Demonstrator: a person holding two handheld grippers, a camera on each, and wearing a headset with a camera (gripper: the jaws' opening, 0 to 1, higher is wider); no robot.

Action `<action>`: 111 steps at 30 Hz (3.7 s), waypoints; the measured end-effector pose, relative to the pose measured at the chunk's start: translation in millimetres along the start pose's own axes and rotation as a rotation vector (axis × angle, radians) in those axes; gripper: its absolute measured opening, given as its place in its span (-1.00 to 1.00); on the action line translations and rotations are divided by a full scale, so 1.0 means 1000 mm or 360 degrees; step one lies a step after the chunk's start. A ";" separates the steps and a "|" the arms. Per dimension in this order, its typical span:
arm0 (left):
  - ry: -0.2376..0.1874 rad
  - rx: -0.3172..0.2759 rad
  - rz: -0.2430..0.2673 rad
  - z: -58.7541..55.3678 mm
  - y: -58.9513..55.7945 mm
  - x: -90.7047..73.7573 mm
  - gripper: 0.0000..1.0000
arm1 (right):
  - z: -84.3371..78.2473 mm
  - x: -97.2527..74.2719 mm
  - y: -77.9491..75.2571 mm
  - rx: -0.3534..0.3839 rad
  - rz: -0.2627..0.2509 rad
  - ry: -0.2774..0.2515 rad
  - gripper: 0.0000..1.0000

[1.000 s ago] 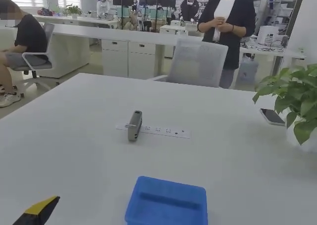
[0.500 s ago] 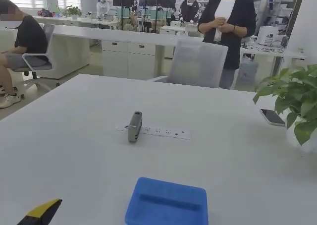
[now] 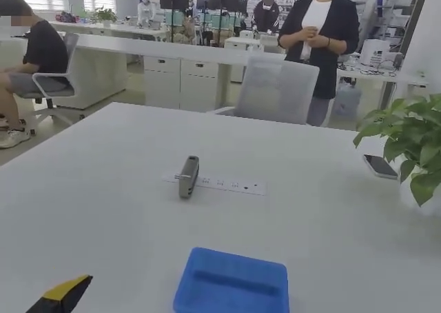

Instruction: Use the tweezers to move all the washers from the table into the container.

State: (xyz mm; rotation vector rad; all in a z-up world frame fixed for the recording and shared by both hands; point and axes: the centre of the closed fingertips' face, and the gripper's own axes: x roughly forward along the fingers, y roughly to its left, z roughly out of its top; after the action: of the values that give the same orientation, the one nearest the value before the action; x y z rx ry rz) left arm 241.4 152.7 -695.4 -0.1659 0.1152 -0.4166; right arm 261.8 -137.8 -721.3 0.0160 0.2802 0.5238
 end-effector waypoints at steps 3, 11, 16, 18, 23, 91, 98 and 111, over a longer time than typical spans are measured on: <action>0.0192 0.0023 -0.0049 -0.017 -0.001 0.001 0.39 | -0.011 0.000 0.002 -0.0086 0.0031 0.0151 0.40; 0.0660 0.0191 -0.0562 -0.059 -0.047 0.006 -0.25 | -0.023 0.011 0.047 -0.0275 0.0339 0.0380 -0.09; 0.0954 0.0316 -0.0755 -0.095 -0.055 0.006 -0.37 | -0.040 0.022 0.083 -0.0366 0.0638 0.0484 -0.50; 0.1036 0.0328 -0.0833 -0.105 -0.059 0.005 -0.44 | -0.043 0.025 0.090 -0.0362 0.0670 0.0495 -0.53; 0.1195 0.0407 -0.0958 -0.130 -0.062 0.004 -0.70 | -0.051 0.027 0.105 -0.0243 0.0761 0.0524 -0.60; 0.1304 0.1229 -0.1439 -0.088 -0.129 -0.001 -1.00 | -0.113 0.045 0.176 -0.0740 0.1288 0.0821 -0.73; 0.1312 0.1282 -0.1458 -0.089 -0.125 -0.003 -1.00 | -0.119 0.049 0.177 -0.0758 0.1348 0.0842 -0.87; 0.1305 0.1369 -0.1407 -0.073 -0.114 0.020 -1.00 | -0.099 0.075 0.171 -0.0739 0.1289 0.0748 -0.86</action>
State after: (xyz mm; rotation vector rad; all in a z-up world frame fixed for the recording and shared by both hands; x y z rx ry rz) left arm 204.0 32.1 -747.7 0.8527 0.6634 -1.3594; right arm 213.2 41.4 -821.6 -0.4671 0.6105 1.3940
